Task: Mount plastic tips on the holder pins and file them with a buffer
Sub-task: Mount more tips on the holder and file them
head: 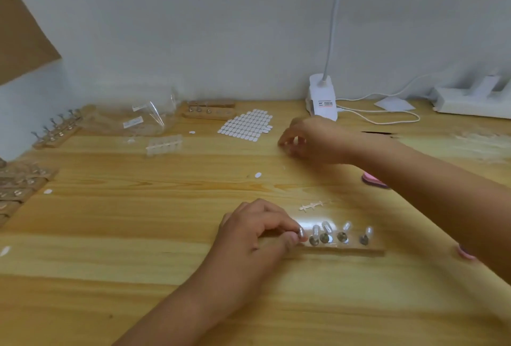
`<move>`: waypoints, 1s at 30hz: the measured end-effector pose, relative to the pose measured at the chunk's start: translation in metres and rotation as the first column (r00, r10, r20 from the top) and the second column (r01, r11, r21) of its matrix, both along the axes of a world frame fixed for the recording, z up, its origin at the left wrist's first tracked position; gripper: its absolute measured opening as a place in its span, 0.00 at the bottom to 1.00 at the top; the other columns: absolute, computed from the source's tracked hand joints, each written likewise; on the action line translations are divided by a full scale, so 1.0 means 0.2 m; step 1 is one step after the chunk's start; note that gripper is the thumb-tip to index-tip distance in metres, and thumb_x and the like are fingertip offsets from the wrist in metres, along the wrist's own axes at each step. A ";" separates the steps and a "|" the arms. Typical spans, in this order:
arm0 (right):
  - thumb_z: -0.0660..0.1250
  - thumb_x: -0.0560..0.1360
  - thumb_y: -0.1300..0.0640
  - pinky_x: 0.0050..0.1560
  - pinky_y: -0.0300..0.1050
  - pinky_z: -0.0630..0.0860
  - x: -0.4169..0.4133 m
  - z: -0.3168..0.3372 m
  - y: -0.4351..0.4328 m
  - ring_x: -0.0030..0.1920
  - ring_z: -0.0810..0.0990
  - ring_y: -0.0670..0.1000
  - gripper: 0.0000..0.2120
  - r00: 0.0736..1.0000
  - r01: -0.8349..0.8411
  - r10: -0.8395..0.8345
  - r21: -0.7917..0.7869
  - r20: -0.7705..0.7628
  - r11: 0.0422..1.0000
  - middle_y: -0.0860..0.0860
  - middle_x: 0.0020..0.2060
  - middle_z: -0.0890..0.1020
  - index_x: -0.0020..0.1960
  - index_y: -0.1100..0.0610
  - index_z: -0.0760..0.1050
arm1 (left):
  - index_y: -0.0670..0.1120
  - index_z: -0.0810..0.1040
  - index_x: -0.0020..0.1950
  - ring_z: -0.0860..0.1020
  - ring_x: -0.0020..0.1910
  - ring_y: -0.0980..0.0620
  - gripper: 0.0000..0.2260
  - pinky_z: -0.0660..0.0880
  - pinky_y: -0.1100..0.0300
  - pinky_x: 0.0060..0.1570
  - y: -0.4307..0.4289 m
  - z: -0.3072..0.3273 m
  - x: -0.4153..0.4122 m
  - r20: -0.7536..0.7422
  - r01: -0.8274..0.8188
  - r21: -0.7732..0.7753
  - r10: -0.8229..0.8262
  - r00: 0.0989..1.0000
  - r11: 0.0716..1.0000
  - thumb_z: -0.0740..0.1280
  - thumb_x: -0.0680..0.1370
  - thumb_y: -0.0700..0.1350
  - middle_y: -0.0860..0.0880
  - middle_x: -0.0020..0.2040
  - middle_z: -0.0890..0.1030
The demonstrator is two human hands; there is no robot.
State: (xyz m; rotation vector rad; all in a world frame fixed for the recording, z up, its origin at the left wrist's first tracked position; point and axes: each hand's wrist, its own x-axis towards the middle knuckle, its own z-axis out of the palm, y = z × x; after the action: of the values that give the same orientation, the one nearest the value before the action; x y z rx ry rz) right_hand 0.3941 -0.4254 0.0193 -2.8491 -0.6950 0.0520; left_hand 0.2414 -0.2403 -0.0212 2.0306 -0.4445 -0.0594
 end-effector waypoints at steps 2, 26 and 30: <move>0.66 0.80 0.60 0.56 0.47 0.74 0.03 -0.01 0.01 0.54 0.79 0.52 0.11 1.000 -0.023 0.023 -0.003 0.019 1.000 0.52 0.55 0.82 0.60 0.57 0.83 | 0.58 0.85 0.44 0.76 0.55 0.58 0.06 0.68 0.45 0.63 0.00 0.00 0.00 0.004 -0.001 0.002 0.001 1.000 1.000 0.68 0.72 0.52 0.62 0.47 0.80; 0.75 0.75 0.56 0.54 0.46 0.77 -0.45 0.14 -0.04 0.45 0.84 0.48 0.02 0.795 -0.068 0.299 0.413 -0.527 0.908 0.46 0.40 0.87 0.44 0.50 0.86 | 0.60 0.84 0.40 0.78 0.45 0.59 0.09 0.72 0.58 0.49 -0.01 -0.03 0.02 0.058 -0.162 -0.021 0.163 0.985 0.987 0.79 0.69 0.46 0.60 0.40 0.81; 0.75 0.75 0.58 0.44 0.32 0.75 -0.45 0.13 -0.03 0.43 0.84 0.46 0.03 0.771 -0.013 0.280 0.425 -0.572 0.905 0.48 0.40 0.88 0.44 0.51 0.86 | 0.57 0.85 0.39 0.79 0.43 0.60 0.07 0.73 0.61 0.46 -0.01 -0.03 0.02 0.057 -0.165 -0.023 0.166 0.985 0.986 0.79 0.69 0.45 0.59 0.39 0.81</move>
State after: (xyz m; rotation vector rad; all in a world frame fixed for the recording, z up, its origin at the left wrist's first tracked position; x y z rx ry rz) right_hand 0.3038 -0.4306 0.0454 -2.1627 -0.6747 0.7563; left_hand 0.2457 -0.2418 -0.0270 2.0479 -0.3103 0.1051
